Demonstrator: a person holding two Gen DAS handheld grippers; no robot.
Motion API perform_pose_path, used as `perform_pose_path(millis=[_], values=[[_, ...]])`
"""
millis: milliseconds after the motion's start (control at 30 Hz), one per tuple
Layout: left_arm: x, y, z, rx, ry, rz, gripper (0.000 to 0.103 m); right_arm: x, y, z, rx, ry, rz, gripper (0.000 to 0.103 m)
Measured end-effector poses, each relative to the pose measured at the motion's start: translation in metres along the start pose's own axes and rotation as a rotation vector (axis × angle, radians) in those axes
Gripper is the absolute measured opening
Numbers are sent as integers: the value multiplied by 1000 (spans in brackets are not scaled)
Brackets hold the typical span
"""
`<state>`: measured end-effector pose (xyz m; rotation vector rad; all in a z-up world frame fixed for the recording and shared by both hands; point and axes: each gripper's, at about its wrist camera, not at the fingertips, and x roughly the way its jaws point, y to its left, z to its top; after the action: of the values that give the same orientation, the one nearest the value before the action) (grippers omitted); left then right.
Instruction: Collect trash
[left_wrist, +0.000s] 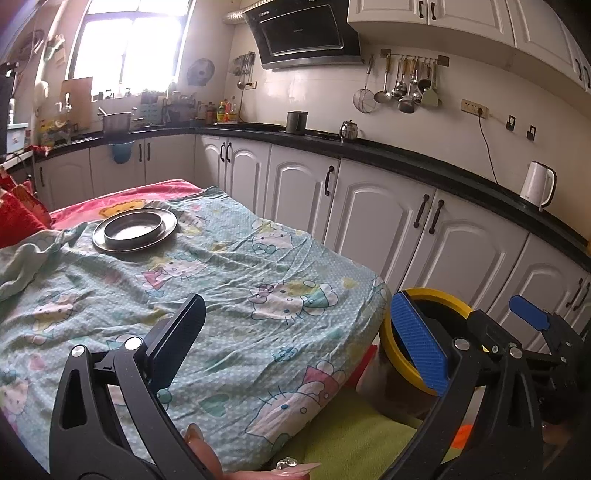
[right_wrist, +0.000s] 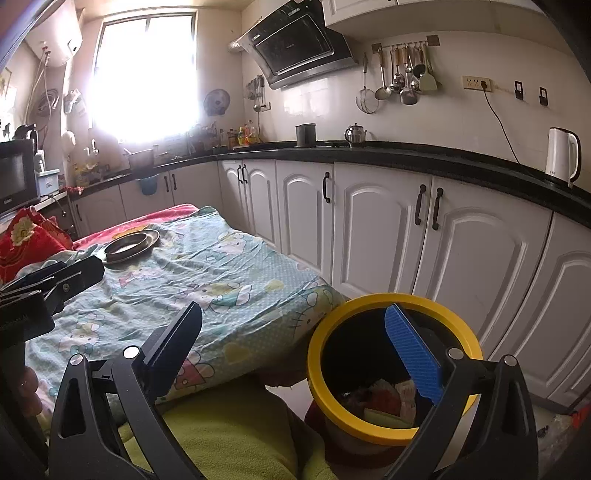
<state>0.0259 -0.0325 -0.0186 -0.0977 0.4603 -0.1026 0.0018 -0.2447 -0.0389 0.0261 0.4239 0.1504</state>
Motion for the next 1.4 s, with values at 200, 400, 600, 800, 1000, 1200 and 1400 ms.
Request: perform_pose_path(millis=[200, 400, 600, 800, 1000, 1200, 1400], values=[[0, 0, 0, -2, 0, 1, 92, 2, 0, -1, 1, 3, 1, 97], [0, 0, 0, -3, 0, 0, 92, 2, 0, 0, 0, 4, 1, 97], [0, 1, 0, -3, 2, -2, 92, 2, 0, 0, 0, 4, 0, 97], [0, 0, 0, -3, -2, -1, 92, 2, -1, 0, 1, 6, 1, 97], [0, 0, 0, -2, -1, 0, 92, 3, -1, -1, 3, 6, 2, 97], [0, 1, 0, -2, 0, -2, 92, 3, 0, -4, 6, 9, -2, 97], [2, 0, -2, -4, 7, 1, 92, 3, 0, -3, 7, 9, -2, 97]])
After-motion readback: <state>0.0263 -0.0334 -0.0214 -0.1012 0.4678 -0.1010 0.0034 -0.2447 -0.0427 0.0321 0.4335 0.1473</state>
